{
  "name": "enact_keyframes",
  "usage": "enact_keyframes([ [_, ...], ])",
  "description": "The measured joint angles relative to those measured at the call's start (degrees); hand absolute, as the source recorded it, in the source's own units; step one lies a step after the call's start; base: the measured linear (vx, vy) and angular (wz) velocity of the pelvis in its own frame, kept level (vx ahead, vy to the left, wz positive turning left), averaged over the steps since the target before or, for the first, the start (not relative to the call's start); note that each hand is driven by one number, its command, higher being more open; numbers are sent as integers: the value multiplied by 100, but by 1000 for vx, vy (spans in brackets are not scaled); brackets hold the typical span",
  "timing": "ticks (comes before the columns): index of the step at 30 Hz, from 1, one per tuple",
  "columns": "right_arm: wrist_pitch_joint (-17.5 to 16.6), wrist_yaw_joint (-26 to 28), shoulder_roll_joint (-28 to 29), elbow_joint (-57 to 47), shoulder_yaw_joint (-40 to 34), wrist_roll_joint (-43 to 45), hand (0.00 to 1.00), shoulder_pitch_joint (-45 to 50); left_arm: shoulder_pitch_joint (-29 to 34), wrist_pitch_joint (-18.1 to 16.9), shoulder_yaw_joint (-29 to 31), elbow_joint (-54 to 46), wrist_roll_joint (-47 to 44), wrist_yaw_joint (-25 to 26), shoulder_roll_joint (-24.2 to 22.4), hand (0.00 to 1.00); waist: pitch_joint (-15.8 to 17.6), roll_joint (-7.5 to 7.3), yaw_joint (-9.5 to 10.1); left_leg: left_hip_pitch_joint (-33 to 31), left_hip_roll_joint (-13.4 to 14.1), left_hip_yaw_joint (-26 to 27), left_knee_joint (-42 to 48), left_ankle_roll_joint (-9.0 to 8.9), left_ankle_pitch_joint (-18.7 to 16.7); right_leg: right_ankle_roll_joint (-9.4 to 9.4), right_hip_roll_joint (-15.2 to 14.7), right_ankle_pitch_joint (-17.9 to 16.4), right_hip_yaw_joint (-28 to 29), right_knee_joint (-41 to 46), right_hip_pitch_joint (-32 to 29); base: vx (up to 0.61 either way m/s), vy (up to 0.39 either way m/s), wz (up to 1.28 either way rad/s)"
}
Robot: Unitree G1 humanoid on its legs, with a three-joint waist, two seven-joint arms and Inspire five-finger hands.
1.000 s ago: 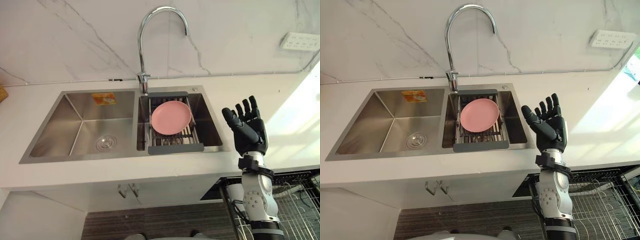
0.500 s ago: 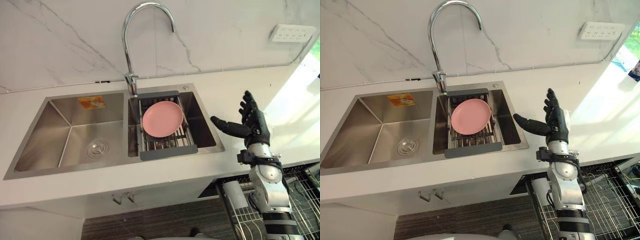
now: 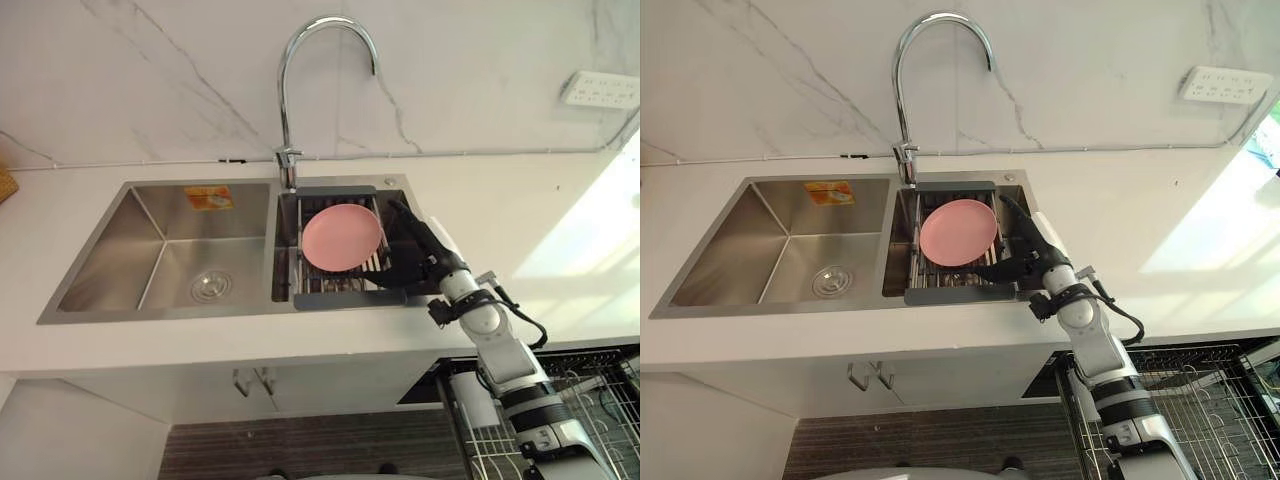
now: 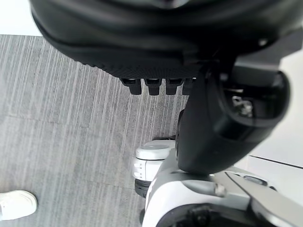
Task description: Walk over to the sink, pick up the cup, carry it to the dishwasher, place the cup inside the dishwasher, then close the dishwasher door
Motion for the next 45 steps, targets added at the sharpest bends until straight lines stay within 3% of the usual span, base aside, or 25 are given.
enact_keyframes([
  [7, -7, -596, -43, 812, 1, -759, 100, -507, 37, 3, 12, -102, 9, 2, -9, 100, 4, -8, 116, -77, -19, -218, -6, 4, 61, 3, -20, 3, -236, -2, 45, -3, -5, 16],
  [15, -5, -672, -43, 1203, 96, -1327, 100, -777, 83, 11, 27, -236, 205, -8, -32, 100, 24, -40, 145, -76, -84, -300, -35, 44, 95, 17, -56, 11, -325, -8, 99, -13, 6, 6],
  [26, -11, -514, -96, 1442, 324, -1378, 100, -1089, 141, 32, 61, -408, 240, -58, 12, 100, 81, -113, 170, -80, -95, -311, -36, 59, 110, 20, -66, 15, -334, -17, 99, -3, 1, 0],
  [45, -134, 73, -312, 1441, 334, -1386, 100, -1086, 132, 88, 39, -474, 329, -67, 20, 100, 151, -108, 152, -44, -90, -179, -34, 58, 106, 11, -60, 42, -189, -18, 52, 0, 0, -3],
])
